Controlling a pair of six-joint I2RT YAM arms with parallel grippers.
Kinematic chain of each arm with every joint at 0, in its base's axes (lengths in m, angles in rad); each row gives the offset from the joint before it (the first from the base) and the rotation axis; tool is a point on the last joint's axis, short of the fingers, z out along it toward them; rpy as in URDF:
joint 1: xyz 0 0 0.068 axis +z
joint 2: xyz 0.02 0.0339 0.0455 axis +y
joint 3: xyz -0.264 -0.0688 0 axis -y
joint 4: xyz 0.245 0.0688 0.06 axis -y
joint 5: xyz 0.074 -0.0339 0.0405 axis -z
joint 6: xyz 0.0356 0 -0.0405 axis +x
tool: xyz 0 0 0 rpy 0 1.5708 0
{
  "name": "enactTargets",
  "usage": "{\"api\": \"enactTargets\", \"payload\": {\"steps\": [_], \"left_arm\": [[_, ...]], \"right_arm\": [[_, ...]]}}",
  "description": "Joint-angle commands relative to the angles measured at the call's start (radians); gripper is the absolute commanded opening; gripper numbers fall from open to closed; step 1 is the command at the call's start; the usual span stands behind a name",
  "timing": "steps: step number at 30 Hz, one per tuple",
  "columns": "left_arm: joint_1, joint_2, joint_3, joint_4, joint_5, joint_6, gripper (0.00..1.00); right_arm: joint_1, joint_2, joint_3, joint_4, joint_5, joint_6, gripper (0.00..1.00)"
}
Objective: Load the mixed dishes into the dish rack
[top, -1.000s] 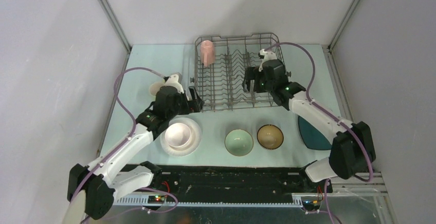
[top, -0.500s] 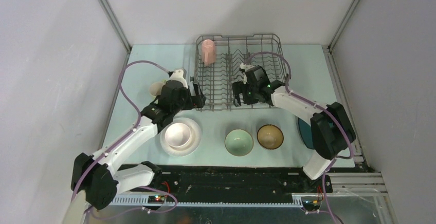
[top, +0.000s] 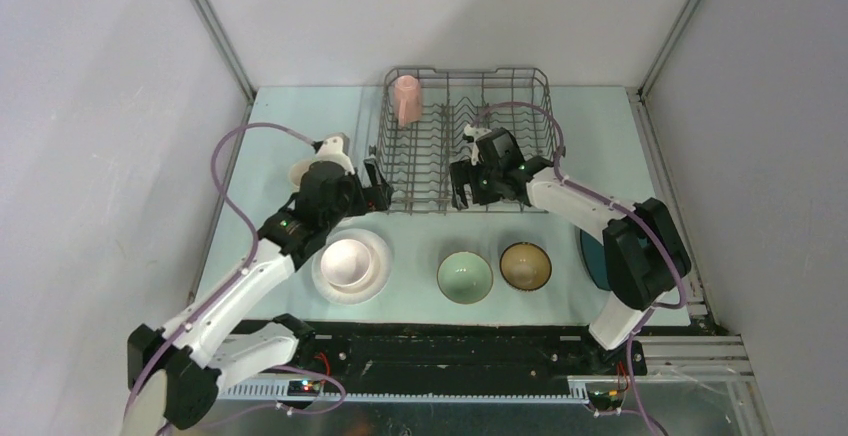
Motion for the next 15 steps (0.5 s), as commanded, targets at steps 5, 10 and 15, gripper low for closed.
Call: {"api": "enactTargets", "payload": {"steps": [5,10,15], "left_arm": [[0.059,-0.132,-0.083,-0.019,-0.084,-0.097,0.97],[0.140,-0.150,-0.121,-0.014,-0.044,-0.161,0.96],[0.220,-0.203,-0.187,0.010,-0.031,-0.211,0.96]], "right_arm": [[0.020,-0.086,-0.102,-0.094,-0.048,0.017,0.87],[0.028,-0.107,-0.124,-0.094,-0.048,0.020,0.87],[0.023,-0.121,-0.124,-0.107,-0.019,0.013,0.87]]}}
